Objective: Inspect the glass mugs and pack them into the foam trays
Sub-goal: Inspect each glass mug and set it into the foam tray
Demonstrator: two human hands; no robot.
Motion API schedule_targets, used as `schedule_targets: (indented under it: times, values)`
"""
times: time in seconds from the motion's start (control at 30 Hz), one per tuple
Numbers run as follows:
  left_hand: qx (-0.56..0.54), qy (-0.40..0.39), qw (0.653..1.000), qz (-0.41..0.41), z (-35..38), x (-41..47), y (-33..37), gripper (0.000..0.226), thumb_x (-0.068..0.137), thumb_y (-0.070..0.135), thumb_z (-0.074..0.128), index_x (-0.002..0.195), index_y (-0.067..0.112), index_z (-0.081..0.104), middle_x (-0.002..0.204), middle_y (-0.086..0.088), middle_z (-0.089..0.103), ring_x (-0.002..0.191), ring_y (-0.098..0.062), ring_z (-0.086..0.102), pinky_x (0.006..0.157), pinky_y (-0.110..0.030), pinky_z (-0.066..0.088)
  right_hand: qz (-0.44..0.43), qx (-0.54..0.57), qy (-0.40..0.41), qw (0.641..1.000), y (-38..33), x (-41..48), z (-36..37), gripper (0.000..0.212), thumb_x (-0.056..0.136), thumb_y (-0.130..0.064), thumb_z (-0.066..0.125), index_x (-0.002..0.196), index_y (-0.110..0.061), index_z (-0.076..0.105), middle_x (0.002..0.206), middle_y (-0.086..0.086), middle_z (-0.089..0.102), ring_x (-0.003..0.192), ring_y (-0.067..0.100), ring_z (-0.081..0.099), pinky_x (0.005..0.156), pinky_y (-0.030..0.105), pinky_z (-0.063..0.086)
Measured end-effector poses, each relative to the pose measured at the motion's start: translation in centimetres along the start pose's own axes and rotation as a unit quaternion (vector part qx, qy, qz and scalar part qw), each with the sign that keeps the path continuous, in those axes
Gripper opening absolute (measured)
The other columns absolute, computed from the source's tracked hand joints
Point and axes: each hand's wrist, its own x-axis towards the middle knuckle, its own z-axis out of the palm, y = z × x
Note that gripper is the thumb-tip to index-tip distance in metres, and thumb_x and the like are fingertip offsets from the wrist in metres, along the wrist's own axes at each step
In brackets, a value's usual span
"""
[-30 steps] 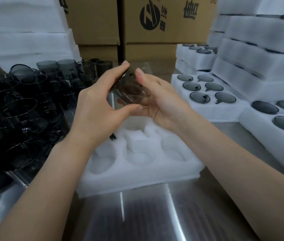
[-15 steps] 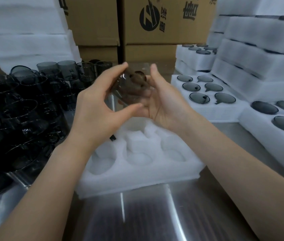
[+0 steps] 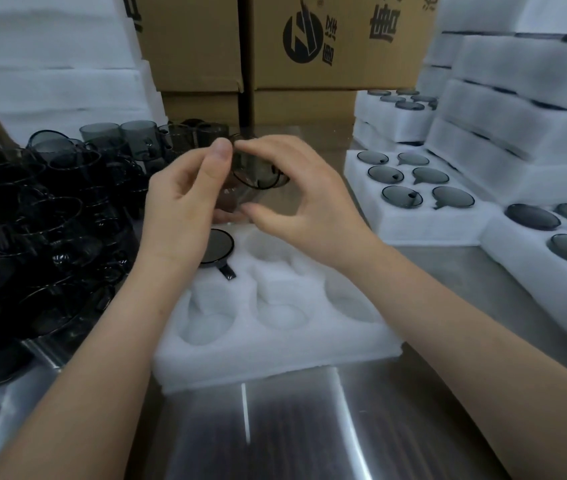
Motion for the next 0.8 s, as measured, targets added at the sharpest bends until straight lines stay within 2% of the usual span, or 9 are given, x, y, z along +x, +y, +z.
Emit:
schedule_targets:
  times: [0.17, 0.23, 0.27, 0.33, 0.4, 0.43, 0.57, 0.67, 0.8]
  values:
    - [0.048, -0.009, 0.999, -0.016, 0.1, 0.1, -0.3, 0.041, 0.093, 0.058, 0.037, 0.095, 0.036, 0.071, 0.092, 0.001, 0.075, 0.085, -0.016, 0.072, 0.063, -0.030, 0.059, 0.062, 0.091, -0.016, 0.994, 0.0, -0.1, 0.2, 0.072, 0.076, -0.016, 0.079, 0.137, -0.015, 0.041, 0.116, -0.010, 0.050, 0.106, 0.016, 0.057, 0.091, 0.032, 0.051]
    - [0.066, -0.007, 0.998, -0.005, 0.1, 0.2, -0.5, 0.042, 0.097, 0.054, 0.033, 0.098, 0.038, 0.072, 0.088, 0.004, 0.075, 0.086, -0.015, 0.071, 0.070, -0.033, 0.058, 0.082, 0.108, -0.003, 0.991, 0.3, 0.0, 0.5, 0.067, 0.073, -0.025, 0.079, 0.132, -0.025, 0.046, 0.120, -0.009, 0.051, 0.110, 0.016, 0.056, 0.091, 0.035, 0.051]
    - [0.073, 0.006, 0.997, -0.005, 0.0, 0.2, -0.6, 0.041, 0.099, 0.051, 0.034, 0.102, 0.036, 0.071, 0.085, 0.003, 0.075, 0.082, -0.016, 0.071, 0.071, -0.033, 0.057, 0.113, 0.129, 0.003, 0.985, 0.4, 0.1, 0.5, 0.059, 0.070, -0.032, 0.078, 0.122, -0.033, 0.050, 0.119, -0.005, 0.053, 0.106, 0.016, 0.058, 0.085, 0.035, 0.053]
    - [0.094, 0.050, 0.994, -0.019, -0.2, 0.4, -0.9, 0.035, 0.101, 0.041, 0.039, 0.107, 0.028, 0.070, 0.078, 0.001, 0.074, 0.072, -0.017, 0.071, 0.067, -0.031, 0.056, 0.202, 0.197, 0.005, 0.959, 0.6, 0.2, 0.3, 0.046, 0.066, -0.040, 0.077, 0.102, -0.037, 0.049, 0.108, -0.001, 0.056, 0.080, 0.013, 0.064, 0.060, 0.031, 0.052]
    - [0.121, 0.087, 0.988, -0.030, -0.4, 0.6, -1.1, 0.028, 0.099, 0.031, 0.043, 0.099, 0.027, 0.072, 0.076, 0.002, 0.073, 0.069, -0.016, 0.070, 0.071, -0.034, 0.057, 0.251, 0.223, 0.008, 0.942, 1.0, 0.2, 0.1, 0.043, 0.065, -0.042, 0.077, 0.095, -0.034, 0.046, 0.098, -0.003, 0.056, 0.054, 0.006, 0.056, 0.046, 0.025, 0.044]
    - [0.131, 0.099, 0.986, -0.038, -0.5, 0.6, -1.2, 0.027, 0.097, 0.028, 0.045, 0.092, 0.029, 0.072, 0.075, 0.003, 0.073, 0.069, -0.016, 0.070, 0.075, -0.037, 0.058, 0.251, 0.212, 0.010, 0.944, 1.1, 0.2, 0.0, 0.043, 0.066, -0.042, 0.076, 0.096, -0.035, 0.047, 0.097, -0.003, 0.057, 0.053, 0.004, 0.055, 0.046, 0.024, 0.044]
    - [0.155, 0.091, 0.980, -0.084, -0.6, 0.7, -1.2, 0.026, 0.083, 0.033, 0.048, 0.071, 0.028, 0.071, 0.071, 0.005, 0.073, 0.080, -0.020, 0.070, 0.085, -0.044, 0.056, 0.193, 0.086, -0.038, 0.977, 0.4, 0.2, 0.0, 0.031, 0.069, -0.041, 0.074, 0.095, -0.033, 0.059, 0.091, -0.013, 0.061, 0.080, 0.002, 0.056, 0.072, 0.022, 0.046]
    - [0.187, 0.074, 0.975, -0.091, -0.6, 0.7, -1.3, 0.025, 0.078, 0.034, 0.048, 0.068, 0.026, 0.070, 0.070, 0.008, 0.071, 0.082, -0.018, 0.068, 0.086, -0.044, 0.054, 0.179, -0.024, -0.113, 0.977, 0.1, 0.1, 0.1, 0.030, 0.067, -0.034, 0.077, 0.094, -0.036, 0.063, 0.087, -0.011, 0.053, 0.078, 0.004, 0.051, 0.068, 0.021, 0.041]
    - [0.204, 0.070, 0.972, -0.090, -0.6, 0.7, -1.5, 0.025, 0.083, 0.027, 0.049, 0.068, 0.024, 0.069, 0.069, 0.008, 0.071, 0.079, -0.017, 0.068, 0.084, -0.043, 0.054, 0.193, -0.039, -0.141, 0.970, -0.2, 0.1, 0.0, 0.033, 0.067, -0.032, 0.076, 0.097, -0.039, 0.063, 0.086, -0.010, 0.046, 0.075, 0.004, 0.050, 0.066, 0.019, 0.038]
